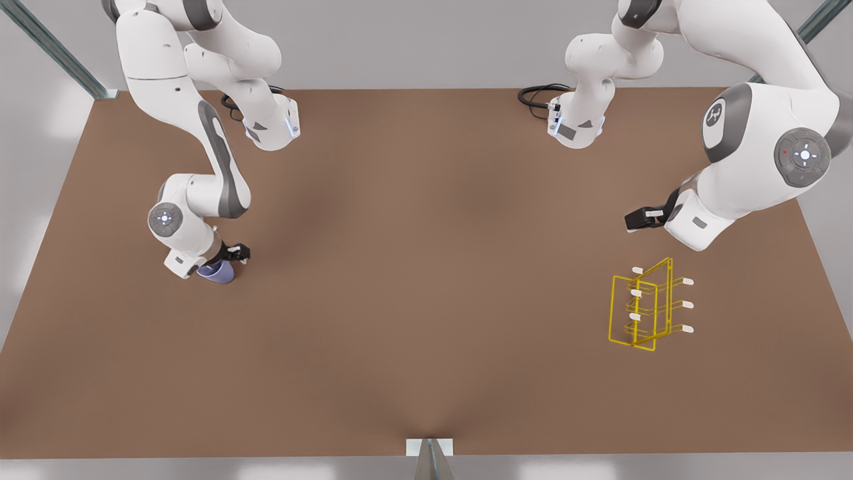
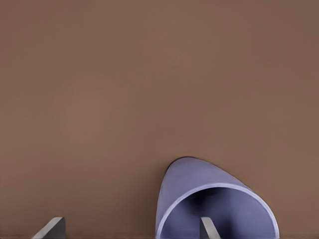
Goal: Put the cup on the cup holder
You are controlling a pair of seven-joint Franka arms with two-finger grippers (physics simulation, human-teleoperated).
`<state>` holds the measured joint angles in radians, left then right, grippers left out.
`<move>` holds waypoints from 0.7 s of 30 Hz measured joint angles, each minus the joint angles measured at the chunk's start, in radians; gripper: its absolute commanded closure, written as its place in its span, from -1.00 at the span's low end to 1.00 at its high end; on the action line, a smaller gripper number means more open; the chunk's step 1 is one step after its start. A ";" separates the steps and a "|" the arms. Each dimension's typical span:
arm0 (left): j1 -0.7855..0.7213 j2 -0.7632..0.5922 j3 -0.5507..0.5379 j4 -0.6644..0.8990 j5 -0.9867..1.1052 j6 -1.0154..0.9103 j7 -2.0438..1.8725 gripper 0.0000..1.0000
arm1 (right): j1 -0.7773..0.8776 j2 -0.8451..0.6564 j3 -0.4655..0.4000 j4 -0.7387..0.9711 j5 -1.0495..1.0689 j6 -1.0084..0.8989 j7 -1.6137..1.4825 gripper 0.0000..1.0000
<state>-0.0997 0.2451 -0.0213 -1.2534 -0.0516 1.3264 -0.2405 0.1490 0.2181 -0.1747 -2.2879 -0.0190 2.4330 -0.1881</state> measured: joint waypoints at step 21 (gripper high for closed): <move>-0.004 0.000 -0.001 0.001 0.017 -0.003 0.004 -1.00 | 0.003 0.095 -0.036 0.049 -0.005 -0.003 -0.082 0.57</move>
<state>-0.1037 0.2448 -0.0222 -1.2522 -0.0343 1.3239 -0.2369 0.1524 0.3136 -0.2111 -2.2390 -0.0236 2.4303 -0.2699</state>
